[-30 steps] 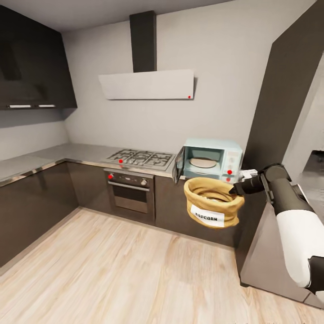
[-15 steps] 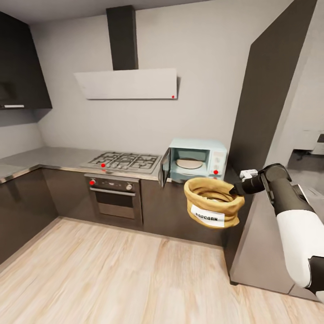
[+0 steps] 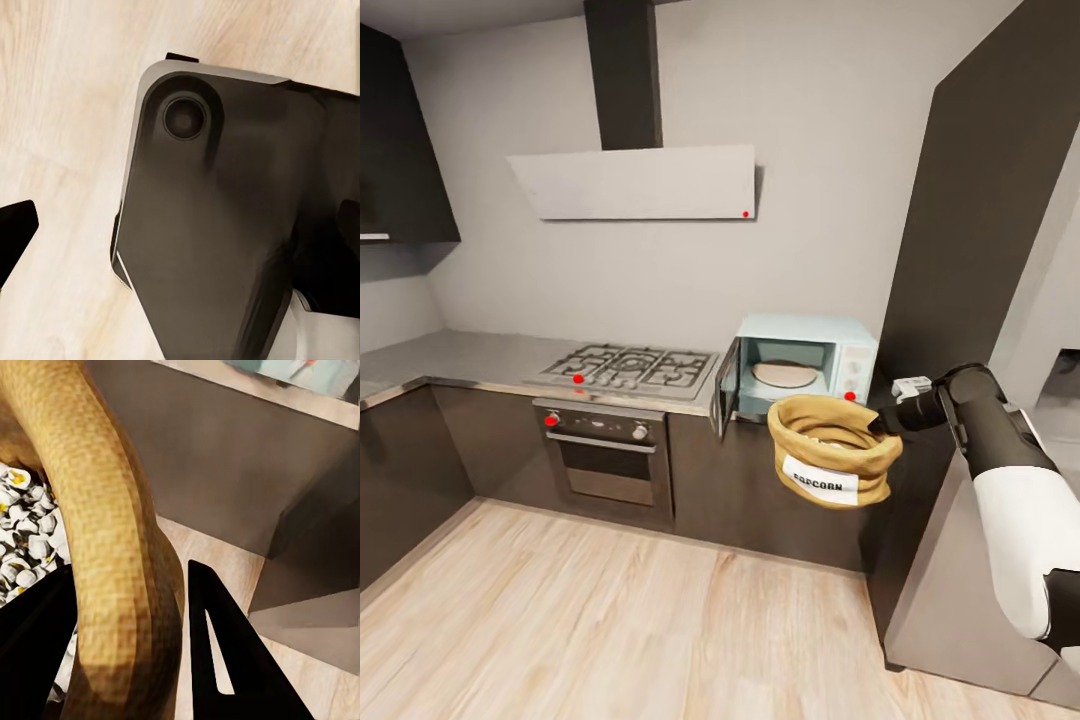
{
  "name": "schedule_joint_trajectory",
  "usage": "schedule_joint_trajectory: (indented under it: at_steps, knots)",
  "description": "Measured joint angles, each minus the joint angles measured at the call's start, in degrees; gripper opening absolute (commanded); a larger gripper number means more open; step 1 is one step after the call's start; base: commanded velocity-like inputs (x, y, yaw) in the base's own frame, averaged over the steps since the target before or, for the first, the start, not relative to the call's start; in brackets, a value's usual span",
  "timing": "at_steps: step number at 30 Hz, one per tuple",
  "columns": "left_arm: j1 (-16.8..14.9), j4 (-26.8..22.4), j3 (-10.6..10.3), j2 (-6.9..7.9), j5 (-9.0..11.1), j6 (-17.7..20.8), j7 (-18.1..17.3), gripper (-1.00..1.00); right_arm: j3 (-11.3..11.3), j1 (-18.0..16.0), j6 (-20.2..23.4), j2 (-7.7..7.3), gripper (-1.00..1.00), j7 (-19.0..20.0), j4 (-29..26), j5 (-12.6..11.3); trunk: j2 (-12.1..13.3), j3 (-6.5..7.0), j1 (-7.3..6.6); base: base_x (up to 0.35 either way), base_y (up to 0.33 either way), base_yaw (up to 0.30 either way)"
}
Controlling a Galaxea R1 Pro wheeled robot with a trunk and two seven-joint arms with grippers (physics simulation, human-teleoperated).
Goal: In the kitchen, take the popcorn bag from the countertop, put it into the microwave, and heat it until the popcorn is cooked so the cooked popcorn ends up inside the bag.
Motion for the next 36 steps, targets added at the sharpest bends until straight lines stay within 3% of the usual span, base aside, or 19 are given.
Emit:
schedule_joint_trajectory:
  at_steps: [13,31,36]
  knots:
    - [0.00,0.00,0.00,0.00,0.07,0.03,0.00,1.00,0.00,0.00,0.00,-0.07,-1.00,0.22,0.00,0.26,0.00,0.00,0.03,0.216,0.004,0.000]
    - [0.00,0.00,0.00,0.00,0.08,0.02,0.00,1.00,-0.07,0.00,-0.01,-0.08,-1.00,0.22,0.00,-0.27,0.00,0.00,0.00,0.281,0.104,0.000]
    - [0.00,0.00,0.00,0.00,0.08,0.03,0.07,1.00,-0.16,0.00,0.00,-0.15,-1.00,0.22,0.00,-0.28,0.01,0.00,0.03,0.064,0.010,0.000]
